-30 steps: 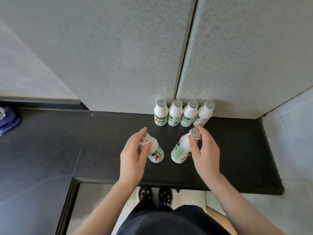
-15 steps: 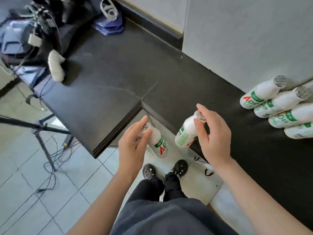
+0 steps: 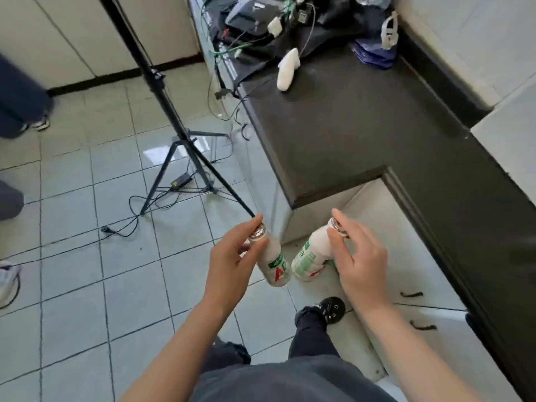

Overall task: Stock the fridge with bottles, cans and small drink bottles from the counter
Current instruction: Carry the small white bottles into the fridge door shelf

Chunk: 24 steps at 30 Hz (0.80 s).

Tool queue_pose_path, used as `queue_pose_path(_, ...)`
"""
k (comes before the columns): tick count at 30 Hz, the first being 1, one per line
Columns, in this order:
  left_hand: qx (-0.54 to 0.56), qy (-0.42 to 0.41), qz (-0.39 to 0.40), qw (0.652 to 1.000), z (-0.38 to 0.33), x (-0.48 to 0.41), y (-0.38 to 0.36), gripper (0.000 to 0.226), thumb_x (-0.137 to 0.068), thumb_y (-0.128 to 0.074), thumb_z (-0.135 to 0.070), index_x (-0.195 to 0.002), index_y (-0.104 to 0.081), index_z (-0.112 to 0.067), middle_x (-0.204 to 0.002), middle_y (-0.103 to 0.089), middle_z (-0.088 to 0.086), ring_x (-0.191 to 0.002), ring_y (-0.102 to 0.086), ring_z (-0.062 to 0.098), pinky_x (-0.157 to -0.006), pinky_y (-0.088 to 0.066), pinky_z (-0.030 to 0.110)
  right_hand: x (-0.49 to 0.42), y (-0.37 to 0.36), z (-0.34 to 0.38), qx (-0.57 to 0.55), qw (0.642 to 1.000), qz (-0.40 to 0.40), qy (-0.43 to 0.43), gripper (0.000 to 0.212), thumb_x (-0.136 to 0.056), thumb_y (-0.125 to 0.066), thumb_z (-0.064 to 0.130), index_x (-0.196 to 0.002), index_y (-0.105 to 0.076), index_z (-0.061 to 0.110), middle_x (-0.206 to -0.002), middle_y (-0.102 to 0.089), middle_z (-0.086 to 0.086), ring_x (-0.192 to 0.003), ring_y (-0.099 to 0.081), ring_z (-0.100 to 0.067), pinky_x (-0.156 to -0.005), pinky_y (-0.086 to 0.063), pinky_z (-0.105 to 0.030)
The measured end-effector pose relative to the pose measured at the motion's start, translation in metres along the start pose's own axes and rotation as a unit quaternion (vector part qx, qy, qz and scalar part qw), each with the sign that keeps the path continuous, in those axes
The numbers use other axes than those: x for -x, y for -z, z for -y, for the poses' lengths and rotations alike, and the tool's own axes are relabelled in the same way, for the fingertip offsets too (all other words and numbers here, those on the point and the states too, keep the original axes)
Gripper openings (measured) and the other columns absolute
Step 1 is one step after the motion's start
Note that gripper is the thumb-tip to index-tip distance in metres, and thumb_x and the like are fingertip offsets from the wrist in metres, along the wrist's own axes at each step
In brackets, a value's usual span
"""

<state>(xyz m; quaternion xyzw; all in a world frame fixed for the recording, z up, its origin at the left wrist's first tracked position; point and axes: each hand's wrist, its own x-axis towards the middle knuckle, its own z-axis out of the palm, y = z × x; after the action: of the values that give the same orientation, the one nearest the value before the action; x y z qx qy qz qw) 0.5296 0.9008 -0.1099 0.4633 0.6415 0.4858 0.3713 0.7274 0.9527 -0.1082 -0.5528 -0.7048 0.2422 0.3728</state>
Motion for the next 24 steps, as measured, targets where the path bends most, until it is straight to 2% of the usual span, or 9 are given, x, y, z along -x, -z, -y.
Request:
queue_pose_path(2, -0.012, -0.005, -0.016, 1.000, 0.011, 0.021, 0.056, 0.049, -0.089, -0.061, -0.006, -0.115, -0.056, -0.047, -0.107, -0.063, -0.030, -0.098, -0.060, -0.001, -0.076, -0.050, 0.012, 0.019, -0.036, 0.035, -0.022, 0.999, 0.023, 0.006, 0.034, -0.091, -0.054, 0.023, -0.121, -0.062, 0.008, -0.105, -0.059, 0.009, -0.096, -0.053, 0.002, -0.087, -0.036, -0.003)
queue_pose_path(5, -0.018, 0.005, -0.074, 0.997, 0.027, 0.056, 0.144, 0.048, -0.089, -0.061, -0.006, -0.115, -0.056, -0.046, -0.106, -0.063, -0.028, -0.098, -0.060, -0.001, -0.078, -0.051, 0.014, 0.039, -0.094, 0.093, -0.039, 0.995, 0.077, 0.051, 0.035, -0.091, -0.054, 0.026, -0.121, -0.062, 0.011, -0.103, -0.059, 0.013, -0.095, -0.052, 0.004, -0.086, -0.031, 0.002)
queue_pose_path(8, -0.033, 0.005, -0.166, 0.986, 0.037, 0.092, 0.227, 0.048, -0.089, -0.061, -0.005, -0.114, -0.056, -0.046, -0.106, -0.063, -0.029, -0.097, -0.060, -0.003, -0.076, -0.048, 0.009, 0.051, -0.152, 0.156, -0.063, 0.984, 0.128, 0.111, 0.037, -0.091, -0.054, 0.031, -0.121, -0.062, 0.013, -0.103, -0.059, 0.015, -0.094, -0.051, 0.005, -0.087, -0.037, -0.008)
queue_pose_path(11, -0.031, 0.009, -0.264, 0.964, 0.048, 0.130, 0.294, 0.045, -0.090, -0.061, -0.007, -0.118, -0.056, -0.042, -0.106, -0.065, -0.021, -0.097, -0.061, 0.000, -0.077, -0.050, 0.013, 0.061, -0.204, 0.216, -0.100, 0.964, 0.179, 0.168, 0.034, -0.091, -0.057, 0.026, -0.122, -0.062, 0.014, -0.108, -0.060, 0.014, -0.096, -0.059, -0.004, -0.084, -0.046, -0.021)
queue_pose_path(15, -0.030, 0.036, -0.386, 0.921, 0.067, 0.179, 0.358, 0.046, -0.090, -0.062, -0.012, -0.117, -0.055, -0.048, -0.107, -0.063, -0.026, -0.098, -0.061, -0.001, -0.077, -0.050, 0.011, 0.080, -0.266, 0.284, -0.137, 0.922, 0.286, 0.222, 0.035, -0.088, -0.060, 0.028, -0.120, -0.063, 0.016, -0.106, -0.063, 0.013, -0.095, -0.063, -0.008, -0.083, -0.052, -0.029)
queue_pose_path(18, -0.026, 0.066, -0.473, 0.878, 0.084, 0.216, 0.393, 0.049, -0.089, -0.063, -0.010, -0.115, -0.055, -0.051, -0.108, -0.061, -0.026, -0.100, -0.060, -0.001, -0.080, -0.049, 0.010, 0.099, -0.314, 0.328, -0.144, 0.882, 0.372, 0.252, 0.033, -0.087, -0.063, 0.026, -0.119, -0.063, 0.019, -0.102, -0.063, 0.019, -0.092, -0.061, 0.005, -0.081, -0.053, -0.022)
queue_pose_path(20, -0.021, 0.093, -0.523, 0.847, 0.098, 0.239, 0.414, 0.050, -0.089, -0.063, -0.009, -0.114, -0.055, -0.051, -0.109, -0.060, -0.024, -0.103, -0.059, -0.001, -0.083, -0.049, 0.011, 0.114, -0.347, 0.355, -0.145, 0.849, 0.429, 0.273, 0.031, -0.085, -0.066, 0.025, -0.116, -0.062, 0.029, -0.099, -0.063, 0.022, -0.092, -0.061, 0.006, -0.078, -0.051, -0.015)
queue_pose_path(22, -0.006, 0.128, -0.563, 0.817, 0.114, 0.261, 0.435, 0.046, -0.089, -0.062, -0.010, -0.115, -0.056, -0.046, -0.113, -0.060, -0.020, -0.107, -0.059, 0.003, -0.087, -0.050, 0.017, 0.130, -0.383, 0.383, -0.136, 0.810, 0.491, 0.289, 0.031, -0.084, -0.067, 0.027, -0.112, -0.060, 0.039, -0.097, -0.063, 0.027, -0.091, -0.061, 0.006, -0.076, -0.049, -0.011)
queue_pose_path(24, 0.010, 0.159, -0.593, 0.789, 0.129, 0.282, 0.457, 0.045, -0.089, -0.062, -0.011, -0.115, -0.056, -0.046, -0.116, -0.060, -0.019, -0.106, -0.059, 0.002, -0.087, -0.051, 0.019, 0.150, -0.420, 0.409, -0.129, 0.778, 0.536, 0.302, 0.030, -0.083, -0.068, 0.030, -0.109, -0.060, 0.041, -0.094, -0.062, 0.030, -0.090, -0.061, 0.008, -0.074, -0.048, -0.008)
